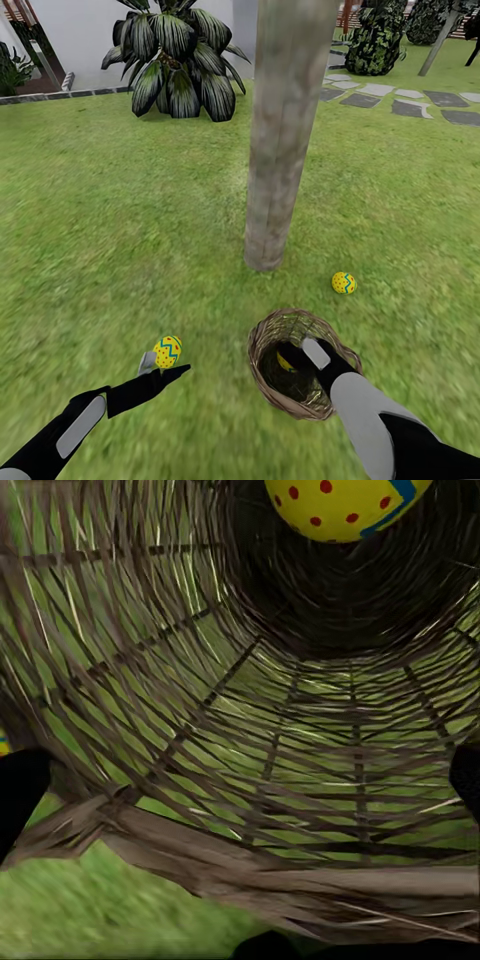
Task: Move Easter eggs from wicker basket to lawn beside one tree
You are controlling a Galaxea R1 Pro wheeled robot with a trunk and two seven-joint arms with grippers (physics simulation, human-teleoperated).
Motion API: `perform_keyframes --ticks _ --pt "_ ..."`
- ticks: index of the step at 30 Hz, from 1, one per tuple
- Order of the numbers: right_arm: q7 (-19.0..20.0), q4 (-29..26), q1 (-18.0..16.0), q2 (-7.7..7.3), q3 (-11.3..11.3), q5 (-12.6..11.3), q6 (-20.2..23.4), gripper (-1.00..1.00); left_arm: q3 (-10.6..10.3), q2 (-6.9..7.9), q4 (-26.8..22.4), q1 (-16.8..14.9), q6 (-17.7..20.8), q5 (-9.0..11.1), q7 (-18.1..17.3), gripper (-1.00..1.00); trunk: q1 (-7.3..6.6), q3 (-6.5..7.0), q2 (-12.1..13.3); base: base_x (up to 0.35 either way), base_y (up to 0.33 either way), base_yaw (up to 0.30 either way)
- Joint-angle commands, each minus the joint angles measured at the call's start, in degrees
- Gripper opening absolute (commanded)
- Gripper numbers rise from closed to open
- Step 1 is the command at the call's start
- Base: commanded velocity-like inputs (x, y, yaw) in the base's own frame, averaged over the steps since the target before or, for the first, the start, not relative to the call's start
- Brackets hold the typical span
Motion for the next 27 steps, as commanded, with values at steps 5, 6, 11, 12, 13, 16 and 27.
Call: perform_keyframes --ticks 5,6,11,12,13,16,27 --pt "-0.18 0.11 0.0 -0.31 -0.17 -10.33 -0.55 1.0 0.36 0.15 0.01 -0.01 1.18 0.0 0.0 1.0 0.0 0.0 0.0 0.0 0.0 0.0" --pt "-0.21 0.13 0.0 -0.34 -0.24 -10.84 -0.72 1.0 0.4 0.31 0.01 -0.01 2.14 0.12 0.0 1.0 0.0 0.0 0.0 0.0 0.0 0.0" --pt "-1.0 0.29 0.0 -0.42 -0.43 -11.98 -5.63 1.0 0.44 1.69 0.01 0.02 3.45 1.7 0.0 1.0 0.0 0.0 0.0 0.0 0.048 0.0" --pt "-1.08 0.32 0.0 -0.45 -0.44 -12.18 -5.96 1.0 0.44 1.8 0.01 0.02 3.48 1.78 0.0 1.0 0.0 0.0 0.0 0.0 0.209 0.0" --pt "-1.2 0.34 0.02 -0.48 -0.44 -13.21 -6.27 1.0 0.45 1.9 0.01 0.01 3.5 1.86 0.0 1.0 0.0 0.0 0.0 0.0 0.223 -0.044" --pt "-4.81 0.32 0.02 -0.58 -0.38 -19.27 -6.53 1.0 0.45 2.0 0.01 0.01 3.51 1.92 0.0 1.0 0.0 0.02 0.0 0.0 0.112 -0.172" --pt "-9.91 -0.05 0.02 -0.85 -0.43 -23.79 -6.59 1.0 0.45 2.02 0.1 0.01 3.52 1.95 0.0 1.0 0.0 0.26 0.0 0.003 0.009 -0.278"
